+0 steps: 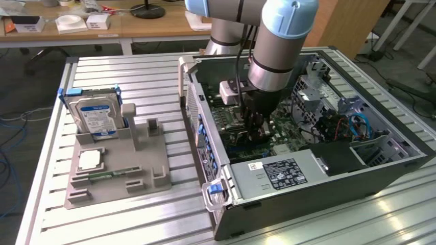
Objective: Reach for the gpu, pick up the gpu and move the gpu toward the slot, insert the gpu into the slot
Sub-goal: 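Insert the gpu into the slot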
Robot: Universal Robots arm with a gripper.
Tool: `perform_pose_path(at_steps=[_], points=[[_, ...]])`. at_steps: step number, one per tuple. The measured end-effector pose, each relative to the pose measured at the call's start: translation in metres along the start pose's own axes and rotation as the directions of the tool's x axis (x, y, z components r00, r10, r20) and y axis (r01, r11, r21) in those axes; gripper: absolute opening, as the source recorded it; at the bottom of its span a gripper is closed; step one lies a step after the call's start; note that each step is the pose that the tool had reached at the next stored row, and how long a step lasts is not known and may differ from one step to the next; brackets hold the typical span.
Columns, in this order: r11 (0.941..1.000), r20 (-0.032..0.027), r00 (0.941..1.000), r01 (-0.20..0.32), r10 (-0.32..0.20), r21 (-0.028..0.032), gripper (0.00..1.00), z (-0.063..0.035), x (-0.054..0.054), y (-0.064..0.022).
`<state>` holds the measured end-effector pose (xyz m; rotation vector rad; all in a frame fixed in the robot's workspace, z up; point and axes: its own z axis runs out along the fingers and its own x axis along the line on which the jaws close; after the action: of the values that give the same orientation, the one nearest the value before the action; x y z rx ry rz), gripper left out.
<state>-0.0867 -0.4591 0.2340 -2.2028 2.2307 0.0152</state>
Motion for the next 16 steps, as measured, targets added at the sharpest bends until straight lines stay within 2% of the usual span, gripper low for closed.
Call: perform_pose_path(at_steps=[4,16], points=[[1.0000,-0.0012,1.0000,0.000,0.000,-0.0005,0.27,0.0050,0.0002,0.0000],[1.0000,0.0002,1.0000,0.000,0.000,0.0001,0.27,0.0056,0.0001,0.0000]])
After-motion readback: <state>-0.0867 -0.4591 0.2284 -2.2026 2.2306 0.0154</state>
